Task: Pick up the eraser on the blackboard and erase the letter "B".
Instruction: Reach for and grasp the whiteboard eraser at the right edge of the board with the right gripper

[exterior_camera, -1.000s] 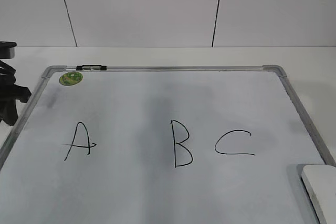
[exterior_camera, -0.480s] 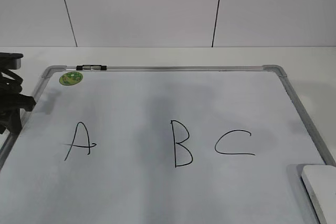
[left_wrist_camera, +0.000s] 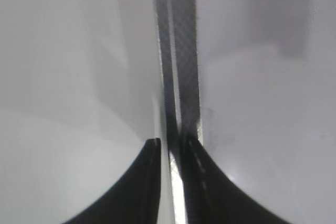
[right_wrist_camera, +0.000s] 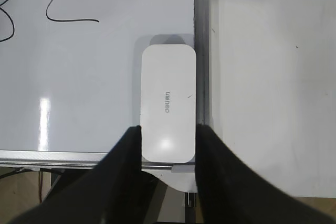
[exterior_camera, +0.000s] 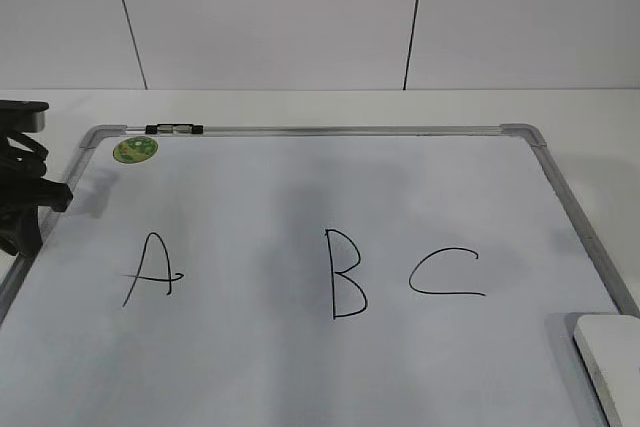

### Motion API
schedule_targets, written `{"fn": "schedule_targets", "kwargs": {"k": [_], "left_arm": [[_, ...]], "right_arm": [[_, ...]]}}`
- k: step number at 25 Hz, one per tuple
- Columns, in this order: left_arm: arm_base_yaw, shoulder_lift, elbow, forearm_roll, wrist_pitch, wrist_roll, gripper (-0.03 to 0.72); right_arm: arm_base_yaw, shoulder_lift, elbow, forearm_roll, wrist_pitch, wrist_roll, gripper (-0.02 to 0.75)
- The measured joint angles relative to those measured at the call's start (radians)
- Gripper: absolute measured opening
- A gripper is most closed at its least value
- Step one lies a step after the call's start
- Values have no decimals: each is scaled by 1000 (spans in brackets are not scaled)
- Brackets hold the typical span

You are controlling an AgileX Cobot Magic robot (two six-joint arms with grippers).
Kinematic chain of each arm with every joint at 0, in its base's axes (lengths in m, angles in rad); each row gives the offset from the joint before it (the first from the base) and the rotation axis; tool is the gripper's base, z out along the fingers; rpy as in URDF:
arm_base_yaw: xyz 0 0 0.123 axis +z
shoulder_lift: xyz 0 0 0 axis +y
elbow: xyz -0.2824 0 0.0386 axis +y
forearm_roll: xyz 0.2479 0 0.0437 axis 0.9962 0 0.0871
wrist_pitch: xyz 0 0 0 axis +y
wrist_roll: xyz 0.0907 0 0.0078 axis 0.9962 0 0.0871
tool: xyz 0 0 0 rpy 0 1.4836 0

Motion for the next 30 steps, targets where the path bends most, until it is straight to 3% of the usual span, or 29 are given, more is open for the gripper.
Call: {"fn": "schedule_targets", "kwargs": {"k": [2,6,11,25,27,30], "left_arm": [[-2,0,0,-7,0,0,73],[-2,0,0,-18,0,-9,33],[-2,0,0,-24,0,-10,30],[-2,0,0,-24,0,-10,28],[-2,0,0,-24,0,-10,28],[-2,0,0,-24,0,-10,28]], "right_arm": [[0,0,0,0,0,0,278],[0,0,0,-32,0,0,278],[0,0,0,-88,0,0,278],[0,9,0,-88,0,64,282],[0,26,0,-79,0,83,313],[0,59,0,-40,0,93,445]]}}
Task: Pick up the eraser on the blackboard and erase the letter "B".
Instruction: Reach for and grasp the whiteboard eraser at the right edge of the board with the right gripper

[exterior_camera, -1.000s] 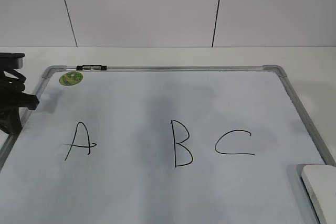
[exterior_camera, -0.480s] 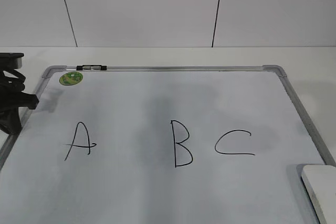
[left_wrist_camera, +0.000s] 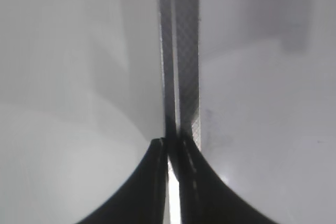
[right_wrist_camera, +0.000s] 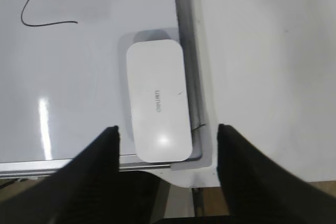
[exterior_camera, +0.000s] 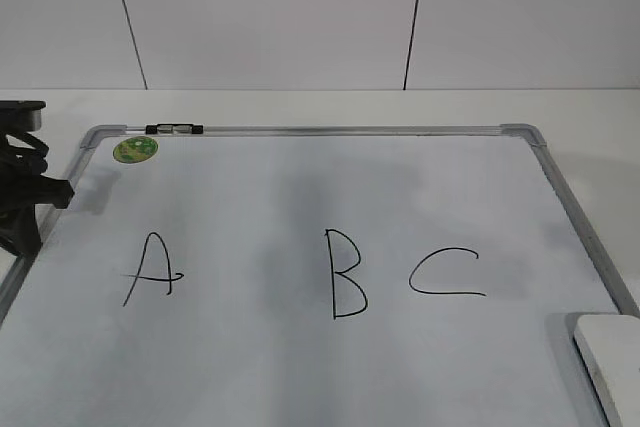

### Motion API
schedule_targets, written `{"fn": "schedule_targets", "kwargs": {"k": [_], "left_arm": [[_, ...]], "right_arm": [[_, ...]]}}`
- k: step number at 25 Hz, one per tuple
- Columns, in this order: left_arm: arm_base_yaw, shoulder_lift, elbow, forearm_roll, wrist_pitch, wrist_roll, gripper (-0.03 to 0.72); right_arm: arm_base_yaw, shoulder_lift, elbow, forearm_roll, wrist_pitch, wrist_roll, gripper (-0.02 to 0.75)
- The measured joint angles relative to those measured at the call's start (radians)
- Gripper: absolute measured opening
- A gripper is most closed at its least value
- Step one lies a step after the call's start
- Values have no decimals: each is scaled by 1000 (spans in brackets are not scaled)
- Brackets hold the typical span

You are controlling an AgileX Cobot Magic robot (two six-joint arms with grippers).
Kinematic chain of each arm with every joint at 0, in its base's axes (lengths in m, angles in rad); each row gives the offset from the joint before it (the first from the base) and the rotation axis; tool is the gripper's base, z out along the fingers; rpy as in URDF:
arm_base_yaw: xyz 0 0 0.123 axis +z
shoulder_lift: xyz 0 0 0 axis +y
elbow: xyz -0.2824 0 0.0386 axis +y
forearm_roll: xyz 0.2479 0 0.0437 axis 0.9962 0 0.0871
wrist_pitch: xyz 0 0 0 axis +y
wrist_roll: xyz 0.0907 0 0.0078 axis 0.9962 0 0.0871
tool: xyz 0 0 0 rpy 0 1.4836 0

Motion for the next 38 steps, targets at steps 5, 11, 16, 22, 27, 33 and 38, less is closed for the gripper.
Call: {"fn": "schedule_targets", "kwargs": {"k": [5,11,16,22,27,33,38], "left_arm": [[0,0,0,-2,0,0,28],[0,0,0,-5,0,0,28],[0,0,0,-5,0,0,28],[0,0,0,-8,0,0,28],[0,0,0,-12,0,0,28],[0,0,0,-18,0,0,27],[0,0,0,-19,0,0,27]], "right_arm": [[0,81,0,132,0,-37,646],[4,122,4,128,-2,-45,659],[4,126,86,124,-8,-45,659],[4,126,202,117,-74,-45,659],[4,136,226,98,-193,-45,660],[4,240,226,98,-225,-65,660],[4,339,226,98,-272,-85,660]]}}
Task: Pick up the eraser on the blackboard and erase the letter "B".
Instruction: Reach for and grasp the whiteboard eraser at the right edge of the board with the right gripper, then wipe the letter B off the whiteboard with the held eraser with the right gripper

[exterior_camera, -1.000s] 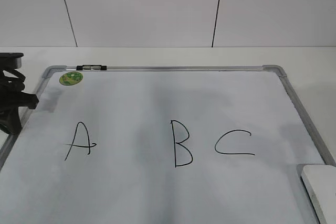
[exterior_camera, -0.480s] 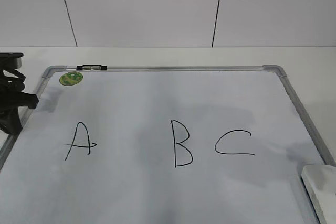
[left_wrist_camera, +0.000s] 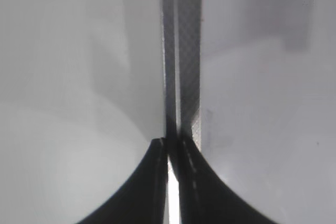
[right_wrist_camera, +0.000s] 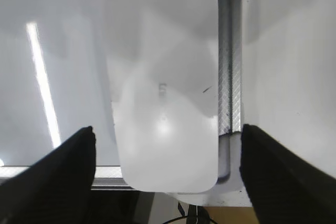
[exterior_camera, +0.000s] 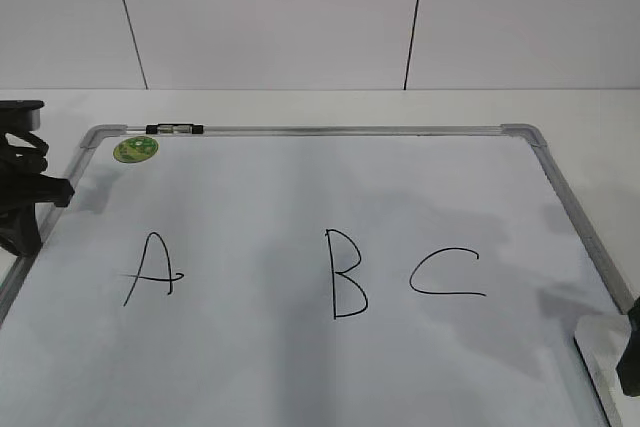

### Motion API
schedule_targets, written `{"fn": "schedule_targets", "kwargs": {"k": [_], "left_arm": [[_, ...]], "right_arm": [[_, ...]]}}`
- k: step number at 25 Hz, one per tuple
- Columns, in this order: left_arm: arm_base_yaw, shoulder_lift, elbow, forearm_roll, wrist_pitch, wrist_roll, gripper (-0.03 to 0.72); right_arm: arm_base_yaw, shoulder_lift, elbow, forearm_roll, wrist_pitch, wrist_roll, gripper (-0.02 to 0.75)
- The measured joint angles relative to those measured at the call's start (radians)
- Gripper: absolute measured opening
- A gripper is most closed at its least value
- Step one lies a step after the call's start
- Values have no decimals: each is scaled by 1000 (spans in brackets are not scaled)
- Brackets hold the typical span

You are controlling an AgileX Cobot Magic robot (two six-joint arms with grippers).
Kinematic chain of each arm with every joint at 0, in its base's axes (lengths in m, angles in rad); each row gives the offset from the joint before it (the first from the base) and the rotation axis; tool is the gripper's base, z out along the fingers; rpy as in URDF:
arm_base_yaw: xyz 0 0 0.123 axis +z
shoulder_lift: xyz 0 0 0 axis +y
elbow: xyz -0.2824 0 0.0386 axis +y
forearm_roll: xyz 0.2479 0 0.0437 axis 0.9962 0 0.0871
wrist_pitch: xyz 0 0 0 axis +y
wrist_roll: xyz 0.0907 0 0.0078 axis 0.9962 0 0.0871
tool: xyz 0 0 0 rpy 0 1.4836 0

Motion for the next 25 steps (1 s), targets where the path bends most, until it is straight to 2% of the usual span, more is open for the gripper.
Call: {"fn": "schedule_targets", "kwargs": {"k": [13,25], "left_arm": [[0,0,0,-3,-5,0,27],[0,0,0,-5,-7,0,25]], "right_arm": [[0,138,-10,0,-47,-41,660],[0,159,-10,33,-81,-71,660]]}}
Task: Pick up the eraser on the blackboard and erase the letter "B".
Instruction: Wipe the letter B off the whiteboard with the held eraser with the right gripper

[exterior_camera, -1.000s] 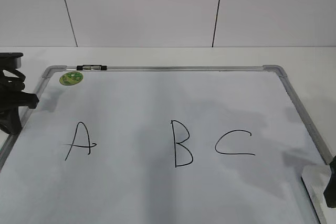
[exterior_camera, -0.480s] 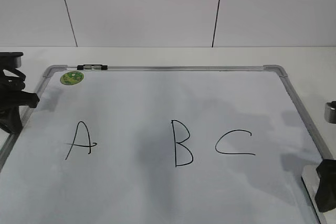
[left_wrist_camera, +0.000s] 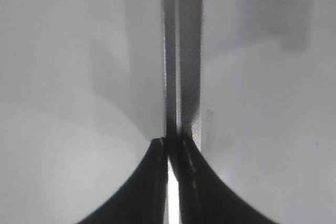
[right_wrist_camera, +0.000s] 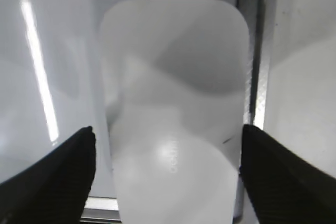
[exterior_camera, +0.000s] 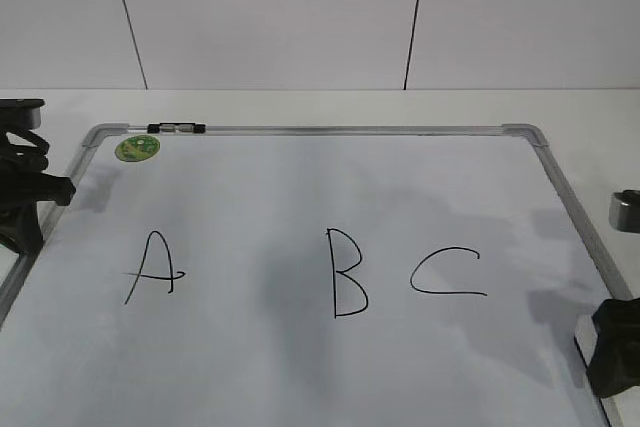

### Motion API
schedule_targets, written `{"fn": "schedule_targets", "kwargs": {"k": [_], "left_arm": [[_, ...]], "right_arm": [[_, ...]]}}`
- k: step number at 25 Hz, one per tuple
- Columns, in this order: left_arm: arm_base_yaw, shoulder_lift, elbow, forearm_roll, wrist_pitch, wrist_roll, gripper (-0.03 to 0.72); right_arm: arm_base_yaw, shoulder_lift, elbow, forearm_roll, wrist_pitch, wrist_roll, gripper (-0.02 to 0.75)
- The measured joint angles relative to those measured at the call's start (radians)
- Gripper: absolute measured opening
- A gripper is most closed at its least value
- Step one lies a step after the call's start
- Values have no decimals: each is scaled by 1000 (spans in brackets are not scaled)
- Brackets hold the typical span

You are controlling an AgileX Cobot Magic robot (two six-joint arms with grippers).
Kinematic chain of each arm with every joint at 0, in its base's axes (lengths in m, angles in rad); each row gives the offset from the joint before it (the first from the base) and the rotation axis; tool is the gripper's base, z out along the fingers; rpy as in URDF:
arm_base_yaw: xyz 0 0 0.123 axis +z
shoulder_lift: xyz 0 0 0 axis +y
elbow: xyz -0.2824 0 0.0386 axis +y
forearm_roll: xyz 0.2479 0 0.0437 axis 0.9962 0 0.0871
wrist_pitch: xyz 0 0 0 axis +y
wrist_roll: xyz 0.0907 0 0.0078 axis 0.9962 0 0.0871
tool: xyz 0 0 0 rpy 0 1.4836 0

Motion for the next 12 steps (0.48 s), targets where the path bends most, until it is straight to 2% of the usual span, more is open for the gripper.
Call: {"fn": "schedule_targets", "kwargs": {"k": [12], "left_arm": [[0,1,0,0,-2,0,25]], "right_arm": [[0,49,0,13,-5,-23,660]]}}
